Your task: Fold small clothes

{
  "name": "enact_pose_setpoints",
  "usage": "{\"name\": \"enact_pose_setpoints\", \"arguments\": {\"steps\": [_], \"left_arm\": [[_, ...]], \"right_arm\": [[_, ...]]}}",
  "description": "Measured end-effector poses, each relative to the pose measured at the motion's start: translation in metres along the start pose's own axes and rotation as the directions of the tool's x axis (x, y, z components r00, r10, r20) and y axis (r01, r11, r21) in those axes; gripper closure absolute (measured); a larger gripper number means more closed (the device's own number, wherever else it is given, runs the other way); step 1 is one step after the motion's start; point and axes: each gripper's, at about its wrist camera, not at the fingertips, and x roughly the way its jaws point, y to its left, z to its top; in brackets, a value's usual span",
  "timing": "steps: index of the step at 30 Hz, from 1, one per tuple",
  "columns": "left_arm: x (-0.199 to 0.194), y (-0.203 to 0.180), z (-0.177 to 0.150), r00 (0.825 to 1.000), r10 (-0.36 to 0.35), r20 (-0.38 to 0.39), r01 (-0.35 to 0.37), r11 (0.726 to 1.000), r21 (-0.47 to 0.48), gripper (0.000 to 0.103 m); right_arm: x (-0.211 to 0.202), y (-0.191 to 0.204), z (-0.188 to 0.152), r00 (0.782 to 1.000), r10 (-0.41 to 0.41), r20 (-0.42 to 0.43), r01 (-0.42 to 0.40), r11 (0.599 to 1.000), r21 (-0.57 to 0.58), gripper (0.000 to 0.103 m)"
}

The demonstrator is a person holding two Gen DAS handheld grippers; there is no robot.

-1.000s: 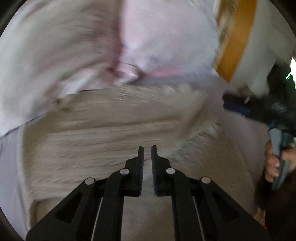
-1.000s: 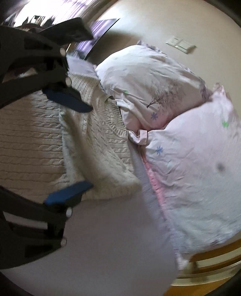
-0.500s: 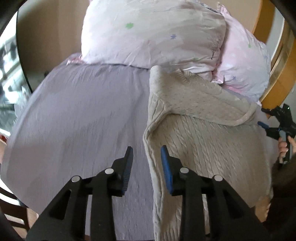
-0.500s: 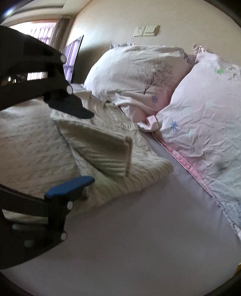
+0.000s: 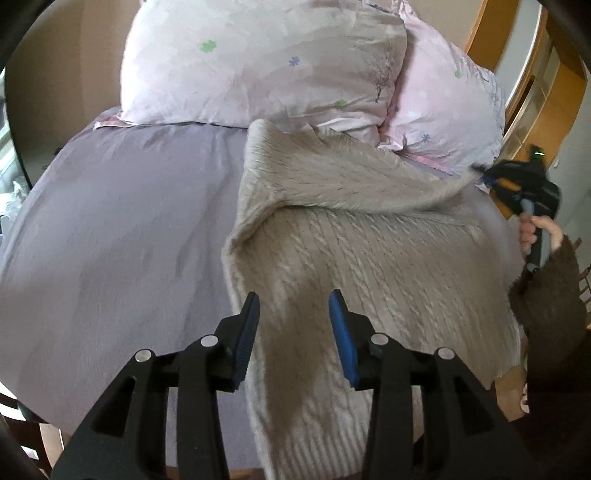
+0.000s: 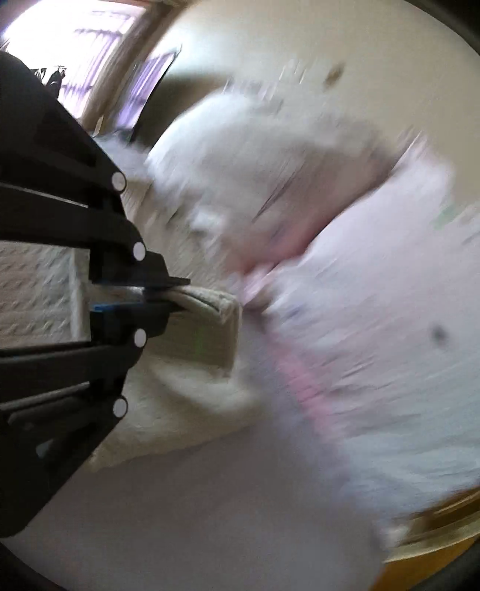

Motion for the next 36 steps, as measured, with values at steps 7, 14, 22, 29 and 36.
{"name": "enact_pose_setpoints", "arguments": {"steps": [7,14,22,29,36], "left_arm": [[-0.008,0.017,-0.027,0.996,-0.083,-0.043,0.08,0.995,-0.062,0.061],[-0.014,0.019,-0.065,0.977,-0.175,-0.119,0.167,0.983,-0.081,0.054],[-0.018,0.005,-0.086,0.978,-0.146,-0.148,0.138,0.988,-0.066,0.054],[-0.014,0.003,-0.091,0.976,-0.127,-0.178,0.112,0.989,-0.092,0.095],[-0.027,0.015,-0.077,0.972,-0.212,-0.102,0.195,0.968,-0.157,0.102]], "right_arm": [[-0.038,-0.07,-0.045,0.971,-0.195,-0.14,0.209,0.974,0.091,0.055],[-0.135,-0.105,-0.139,0.962,-0.108,-0.249,0.118,0.993,0.026,0.05],[-0.154,-0.102,-0.215,0.926,0.053,-0.373,-0.047,0.999,0.024,0.076],[-0.127,-0.1,-0.245,0.865,0.143,-0.482,-0.133,0.99,0.054,0.095],[-0.151,-0.077,-0.209,0.885,0.291,-0.364,-0.292,0.955,0.056,0.096]]}}
